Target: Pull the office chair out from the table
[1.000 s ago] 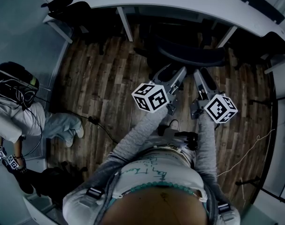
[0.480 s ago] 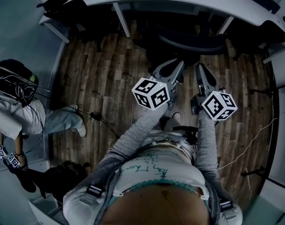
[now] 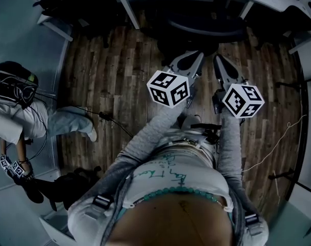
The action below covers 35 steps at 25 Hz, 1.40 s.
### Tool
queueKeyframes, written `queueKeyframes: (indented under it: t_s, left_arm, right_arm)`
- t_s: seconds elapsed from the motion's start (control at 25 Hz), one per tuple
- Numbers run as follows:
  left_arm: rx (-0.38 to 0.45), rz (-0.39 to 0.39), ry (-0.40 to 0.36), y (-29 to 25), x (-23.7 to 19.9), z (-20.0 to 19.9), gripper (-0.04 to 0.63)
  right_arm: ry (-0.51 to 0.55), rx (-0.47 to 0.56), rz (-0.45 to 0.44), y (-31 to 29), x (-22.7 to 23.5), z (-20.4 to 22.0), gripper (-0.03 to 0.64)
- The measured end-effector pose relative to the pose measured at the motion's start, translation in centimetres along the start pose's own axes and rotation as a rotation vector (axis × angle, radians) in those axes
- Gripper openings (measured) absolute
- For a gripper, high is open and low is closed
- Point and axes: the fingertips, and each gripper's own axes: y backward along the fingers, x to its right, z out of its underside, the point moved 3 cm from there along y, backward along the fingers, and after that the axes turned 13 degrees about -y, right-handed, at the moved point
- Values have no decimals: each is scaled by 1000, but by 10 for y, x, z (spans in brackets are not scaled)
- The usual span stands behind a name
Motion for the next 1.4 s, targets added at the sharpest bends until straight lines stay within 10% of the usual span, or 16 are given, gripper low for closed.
queueKeyframes:
  t_s: [1.4]
  left_arm:
    - [8, -218, -128, -37, 20, -19, 11]
  right_arm:
    - [50, -84, -190, -10, 15, -38, 23]
